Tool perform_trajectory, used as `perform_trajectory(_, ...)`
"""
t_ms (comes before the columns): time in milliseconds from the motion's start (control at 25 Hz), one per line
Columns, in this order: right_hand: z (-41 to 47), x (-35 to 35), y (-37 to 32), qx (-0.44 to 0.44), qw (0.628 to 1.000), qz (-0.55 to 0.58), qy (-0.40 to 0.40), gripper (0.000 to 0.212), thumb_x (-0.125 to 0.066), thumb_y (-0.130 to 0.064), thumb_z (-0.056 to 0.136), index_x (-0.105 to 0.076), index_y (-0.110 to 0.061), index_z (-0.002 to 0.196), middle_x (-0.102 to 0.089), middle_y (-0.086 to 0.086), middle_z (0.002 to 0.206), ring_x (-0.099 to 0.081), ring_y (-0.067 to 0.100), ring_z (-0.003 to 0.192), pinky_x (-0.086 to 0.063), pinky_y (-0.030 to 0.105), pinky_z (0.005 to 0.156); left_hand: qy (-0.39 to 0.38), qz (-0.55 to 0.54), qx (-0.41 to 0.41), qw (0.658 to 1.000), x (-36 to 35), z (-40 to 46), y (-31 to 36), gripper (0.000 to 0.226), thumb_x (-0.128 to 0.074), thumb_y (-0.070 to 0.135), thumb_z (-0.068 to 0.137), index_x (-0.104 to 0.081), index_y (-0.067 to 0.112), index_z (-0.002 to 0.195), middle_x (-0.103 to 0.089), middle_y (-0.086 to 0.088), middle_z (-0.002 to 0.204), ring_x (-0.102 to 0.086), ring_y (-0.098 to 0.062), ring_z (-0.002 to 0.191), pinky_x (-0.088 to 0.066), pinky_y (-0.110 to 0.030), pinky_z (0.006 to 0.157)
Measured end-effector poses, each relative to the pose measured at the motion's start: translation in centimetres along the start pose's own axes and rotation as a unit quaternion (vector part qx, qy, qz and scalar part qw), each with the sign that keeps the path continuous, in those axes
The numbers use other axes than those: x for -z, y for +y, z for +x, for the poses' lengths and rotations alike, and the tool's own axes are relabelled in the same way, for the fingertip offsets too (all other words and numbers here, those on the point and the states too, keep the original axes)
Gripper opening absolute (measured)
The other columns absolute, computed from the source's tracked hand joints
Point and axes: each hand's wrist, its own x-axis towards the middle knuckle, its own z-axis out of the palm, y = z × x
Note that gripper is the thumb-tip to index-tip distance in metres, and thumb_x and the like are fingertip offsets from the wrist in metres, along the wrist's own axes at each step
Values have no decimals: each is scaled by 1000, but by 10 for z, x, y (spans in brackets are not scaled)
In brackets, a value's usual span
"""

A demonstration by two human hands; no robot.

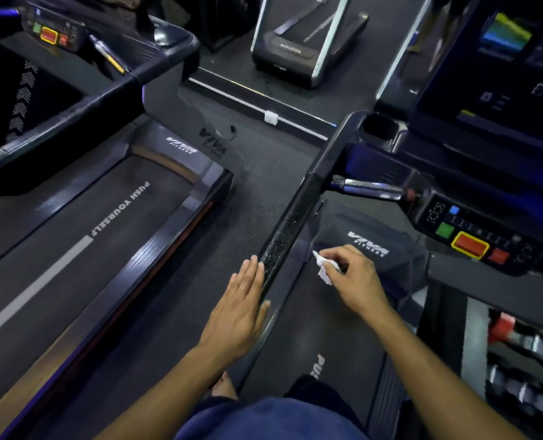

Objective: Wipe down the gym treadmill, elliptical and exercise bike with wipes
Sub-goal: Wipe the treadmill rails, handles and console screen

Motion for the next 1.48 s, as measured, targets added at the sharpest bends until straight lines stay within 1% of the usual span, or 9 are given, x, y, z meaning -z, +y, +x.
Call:
perform_trajectory(240,119,27,23,112,992,-49,-21,13,-69,-14,91,-77,-18,101,-60,-4,90,-62,8,80,-43,12,74,34,-3,41,999,-4,65,20,66,-11,51,105,5,21,162,16,8,169,19,-3,153,4,-30,127)
perform_trajectory(360,179,38,35,186,980,-63,-16,19,-66,-10,93,-76,-11,109,-57,2,93,-58,14,80,-44,20,79,4,83,53,995,-20,83,23,68,4,56,103,6,22,162,15,5,169,20,-5,153,-2,-36,127)
perform_trajectory(520,240,19,50,263,955,-130,-45,17,-64,-15,96,-73,-8,108,-54,7,95,-60,24,79,-53,37,76,8,129,76,989,-28,87,20,60,-9,46,109,2,23,163,8,5,170,13,-7,155,-3,-35,126)
perform_trajectory(640,247,-3,66,283,943,-167,-59,15,-62,-17,97,-68,-4,102,-49,11,95,-60,32,72,-56,49,63,-10,140,83,987,-28,88,22,60,-11,45,108,5,24,162,11,6,170,15,-6,155,1,-33,126)
perform_trajectory(880,205,-26,55,351,921,-152,-69,6,-64,-9,94,-64,-4,91,-49,12,91,-58,30,56,-53,39,47,13,132,86,987,-26,87,28,59,-7,44,109,-13,18,162,-7,2,170,-2,-9,157,-4,-31,127)
perform_trajectory(1000,170,-43,42,397,896,-159,-124,9,-60,-10,96,-60,-6,89,-48,8,92,-56,27,60,-54,42,53,17,134,97,986,-26,87,29,63,0,48,106,-7,20,162,0,4,170,4,-7,156,4,-27,126)
perform_trajectory(1120,176,-33,39,395,892,-100,-196,11,-61,-15,97,-69,-7,96,-53,6,94,-60,24,73,-54,39,68,0,131,106,986,-22,88,35,63,-3,50,105,0,23,161,10,8,168,13,-3,154,12,-22,123)
perform_trajectory(1240,231,-5,43,329,933,-73,-129,15,-64,-12,95,-74,-6,104,-58,12,95,-62,28,81,-49,34,78,20,94,108,989,-21,78,37,60,-11,44,106,-5,22,162,6,8,169,9,-2,154,4,-24,126)
perform_trajectory(1480,263,-9,54,281,915,-259,-126,12,-55,0,92,-65,3,99,-51,22,106,-56,42,93,-49,48,83,74,109,140,981,-32,43,34,57,-21,40,109,-17,19,161,-10,3,170,-5,-7,156,-4,-29,127)
